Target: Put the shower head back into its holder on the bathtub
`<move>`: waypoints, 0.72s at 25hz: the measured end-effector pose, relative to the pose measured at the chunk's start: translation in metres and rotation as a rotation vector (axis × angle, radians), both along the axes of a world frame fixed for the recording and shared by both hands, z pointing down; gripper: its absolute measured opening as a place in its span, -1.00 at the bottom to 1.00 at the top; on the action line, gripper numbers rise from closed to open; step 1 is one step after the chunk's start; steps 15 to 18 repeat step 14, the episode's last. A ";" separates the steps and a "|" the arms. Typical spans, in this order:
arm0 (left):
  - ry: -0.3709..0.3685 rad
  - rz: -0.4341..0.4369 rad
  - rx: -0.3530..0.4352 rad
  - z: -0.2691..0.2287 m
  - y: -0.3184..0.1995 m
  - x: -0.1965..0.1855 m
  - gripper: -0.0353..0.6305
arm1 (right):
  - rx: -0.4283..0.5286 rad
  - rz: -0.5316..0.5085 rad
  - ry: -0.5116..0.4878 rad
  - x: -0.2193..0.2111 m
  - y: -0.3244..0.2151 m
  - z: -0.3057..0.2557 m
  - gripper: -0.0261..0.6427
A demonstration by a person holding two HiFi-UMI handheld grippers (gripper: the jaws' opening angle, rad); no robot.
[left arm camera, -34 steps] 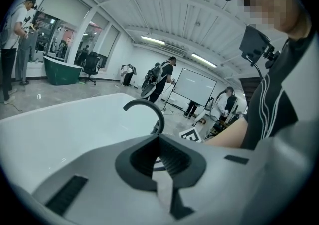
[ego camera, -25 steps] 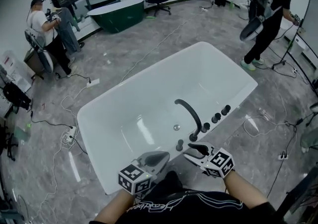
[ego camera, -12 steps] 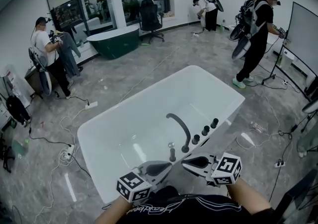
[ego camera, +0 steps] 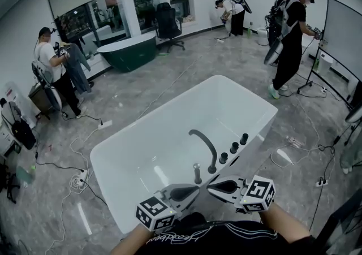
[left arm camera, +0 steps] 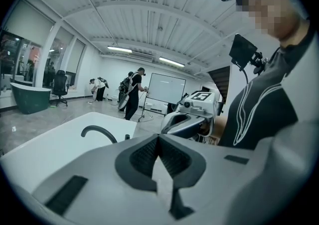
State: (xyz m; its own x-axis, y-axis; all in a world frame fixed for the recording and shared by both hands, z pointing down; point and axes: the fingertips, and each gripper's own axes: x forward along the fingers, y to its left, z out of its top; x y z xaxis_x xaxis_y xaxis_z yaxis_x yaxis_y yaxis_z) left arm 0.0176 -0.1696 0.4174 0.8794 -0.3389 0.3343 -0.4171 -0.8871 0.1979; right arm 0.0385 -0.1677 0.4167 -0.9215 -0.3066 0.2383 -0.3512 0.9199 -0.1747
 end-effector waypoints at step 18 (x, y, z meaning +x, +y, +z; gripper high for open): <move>-0.005 -0.010 0.017 0.004 -0.001 -0.006 -0.88 | 0.016 0.011 -0.028 -0.009 -0.001 -0.003 -0.89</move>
